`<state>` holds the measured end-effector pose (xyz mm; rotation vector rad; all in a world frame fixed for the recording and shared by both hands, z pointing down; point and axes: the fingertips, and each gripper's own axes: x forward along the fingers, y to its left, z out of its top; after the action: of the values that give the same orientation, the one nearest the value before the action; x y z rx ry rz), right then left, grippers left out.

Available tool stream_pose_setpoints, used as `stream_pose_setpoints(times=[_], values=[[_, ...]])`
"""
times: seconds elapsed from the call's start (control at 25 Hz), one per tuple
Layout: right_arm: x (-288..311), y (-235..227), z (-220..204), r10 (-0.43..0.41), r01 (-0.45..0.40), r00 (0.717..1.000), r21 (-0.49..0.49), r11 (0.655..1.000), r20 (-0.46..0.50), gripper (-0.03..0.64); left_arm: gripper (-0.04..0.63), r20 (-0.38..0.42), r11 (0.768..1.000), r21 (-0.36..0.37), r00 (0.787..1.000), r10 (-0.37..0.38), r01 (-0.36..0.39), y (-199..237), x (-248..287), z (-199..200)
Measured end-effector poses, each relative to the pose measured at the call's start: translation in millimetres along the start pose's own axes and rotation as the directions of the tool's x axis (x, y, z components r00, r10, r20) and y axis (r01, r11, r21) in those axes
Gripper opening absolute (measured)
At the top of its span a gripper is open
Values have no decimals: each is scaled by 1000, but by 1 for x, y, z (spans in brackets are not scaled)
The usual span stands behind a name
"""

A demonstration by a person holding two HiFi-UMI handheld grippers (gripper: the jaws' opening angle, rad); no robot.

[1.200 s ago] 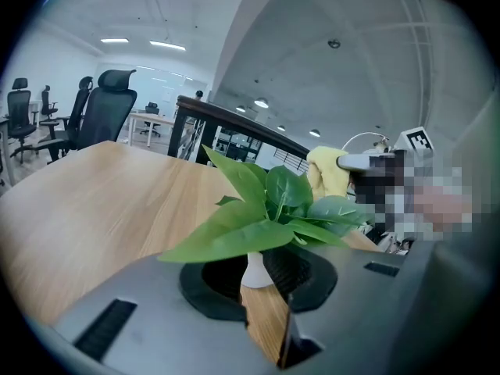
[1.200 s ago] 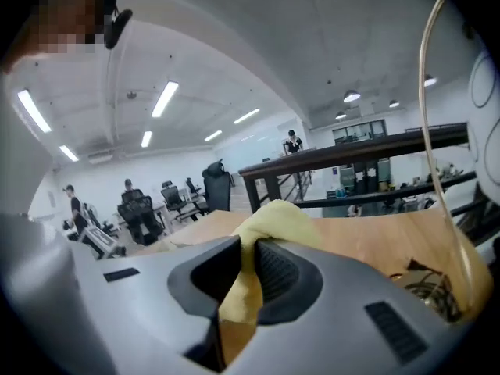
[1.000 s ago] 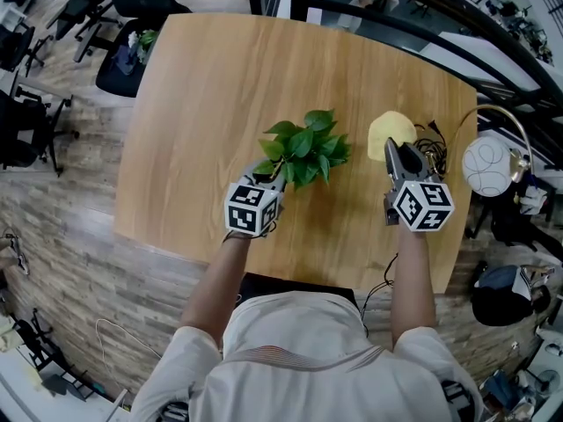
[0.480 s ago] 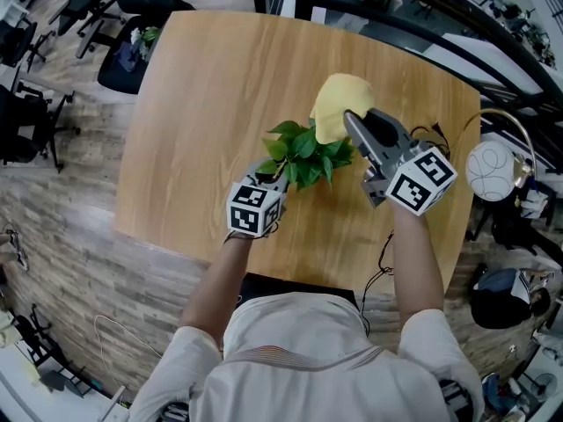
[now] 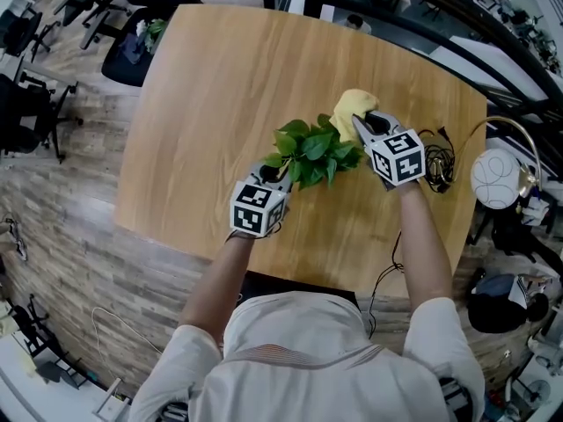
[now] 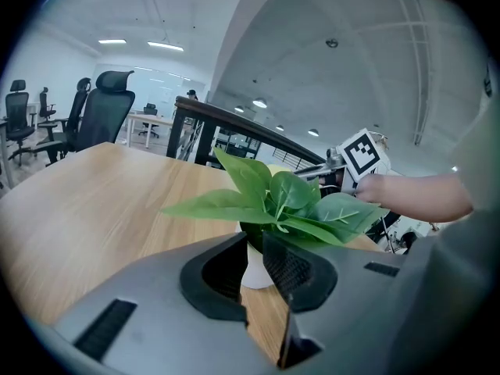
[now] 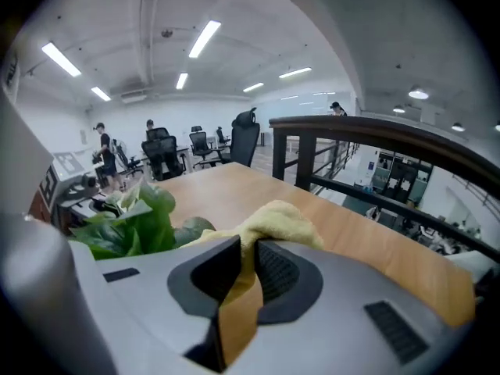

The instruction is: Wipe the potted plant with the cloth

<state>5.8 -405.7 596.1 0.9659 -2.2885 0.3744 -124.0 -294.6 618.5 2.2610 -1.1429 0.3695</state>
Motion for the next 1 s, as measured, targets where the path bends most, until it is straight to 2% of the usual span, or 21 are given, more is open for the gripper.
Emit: stream_pose_setpoints(times=[0.2,0.28,0.36,0.48,0.56,0.68,0.76,0.84,0.92,1.0], values=[[-15,-38,-18,-132,132,990,-17,991,-41,101,63,-1,1000,3,1000,7,-7,-1,0,-1],[-30,-41,0,-157,157,988,-15,988,14,101,63,1,1000,4,1000,8,-8,-1,0,0],[-49,-27,37,-128,131,985,-16,991,117,101,63,5,1000,5,1000,10,-10,-1,0,0],[-77,29,101,37,-24,962,-54,998,270,101,63,10,1000,2,1000,11,-11,0,0,0],[-87,74,129,191,-167,931,-100,981,312,101,63,11,1000,1,1000,10,-10,-1,1,0],[-82,133,144,387,-364,874,-133,922,294,101,63,11,1000,1,1000,8,-8,-1,1,1],[-66,156,137,456,-436,859,-132,890,235,101,63,13,1000,0,1000,6,-6,0,1,2],[-42,162,116,444,-424,888,-157,892,123,101,63,12,1000,-1,1000,4,-4,-1,1,1],[-19,155,92,361,-351,932,-232,907,2,101,63,13,1000,0,1000,1,-1,-2,1,1],[-4,142,78,271,-280,960,-304,910,-73,101,63,16,1000,0,1000,-3,3,-1,1,1]])
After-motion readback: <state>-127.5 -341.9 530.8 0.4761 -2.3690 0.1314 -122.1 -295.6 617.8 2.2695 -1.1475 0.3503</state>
